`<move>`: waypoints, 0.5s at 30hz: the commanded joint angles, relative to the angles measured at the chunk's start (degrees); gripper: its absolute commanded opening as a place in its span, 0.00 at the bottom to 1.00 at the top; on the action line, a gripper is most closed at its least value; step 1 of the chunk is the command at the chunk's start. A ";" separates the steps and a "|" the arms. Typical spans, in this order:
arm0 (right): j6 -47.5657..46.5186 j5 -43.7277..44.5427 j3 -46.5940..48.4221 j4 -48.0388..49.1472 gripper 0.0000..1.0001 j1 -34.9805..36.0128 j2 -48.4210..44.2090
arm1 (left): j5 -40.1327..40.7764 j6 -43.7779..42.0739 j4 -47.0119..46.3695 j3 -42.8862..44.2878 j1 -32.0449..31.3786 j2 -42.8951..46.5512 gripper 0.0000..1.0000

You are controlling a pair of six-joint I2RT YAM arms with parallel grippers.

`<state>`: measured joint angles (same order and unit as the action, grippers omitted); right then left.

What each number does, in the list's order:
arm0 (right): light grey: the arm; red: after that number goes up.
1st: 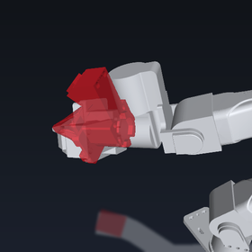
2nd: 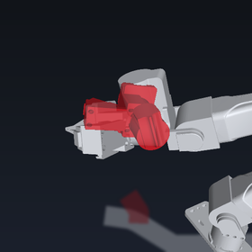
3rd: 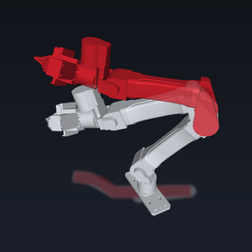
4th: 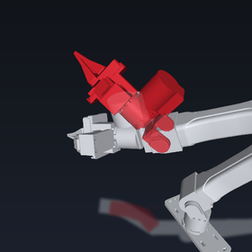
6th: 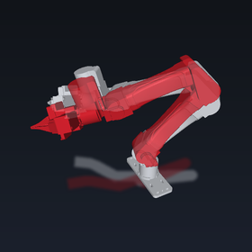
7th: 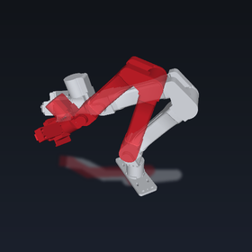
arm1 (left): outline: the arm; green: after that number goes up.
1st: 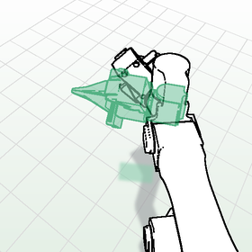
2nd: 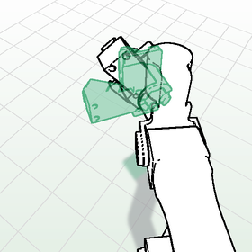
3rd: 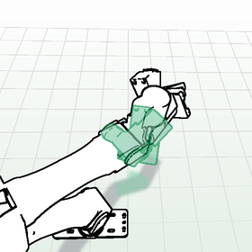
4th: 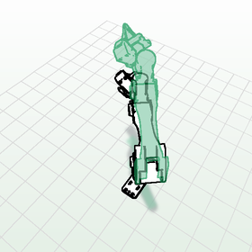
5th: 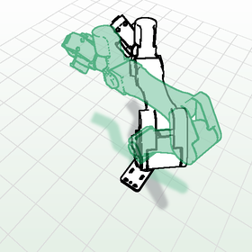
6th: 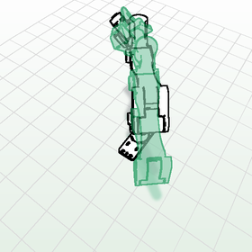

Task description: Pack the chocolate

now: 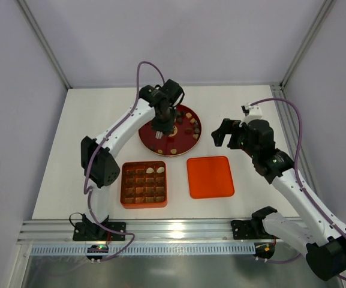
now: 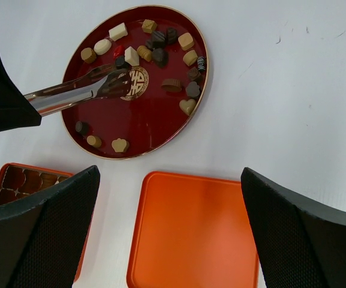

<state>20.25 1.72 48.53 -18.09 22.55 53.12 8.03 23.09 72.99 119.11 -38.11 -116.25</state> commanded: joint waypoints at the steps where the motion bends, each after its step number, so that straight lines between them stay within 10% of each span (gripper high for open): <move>1: 0.05 -0.75 0.42 2.44 1.00 0.31 0.05 | -1.26 -0.77 0.75 0.51 0.40 6.28 0.34; 15: 0.49 -1.01 1.21 3.67 1.00 0.31 2.33 | -2.41 0.99 1.19 -15.39 0.31 23.95 0.34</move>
<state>20.43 1.21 48.53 -17.19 22.55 55.13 6.22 23.57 73.69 105.97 -38.11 -97.10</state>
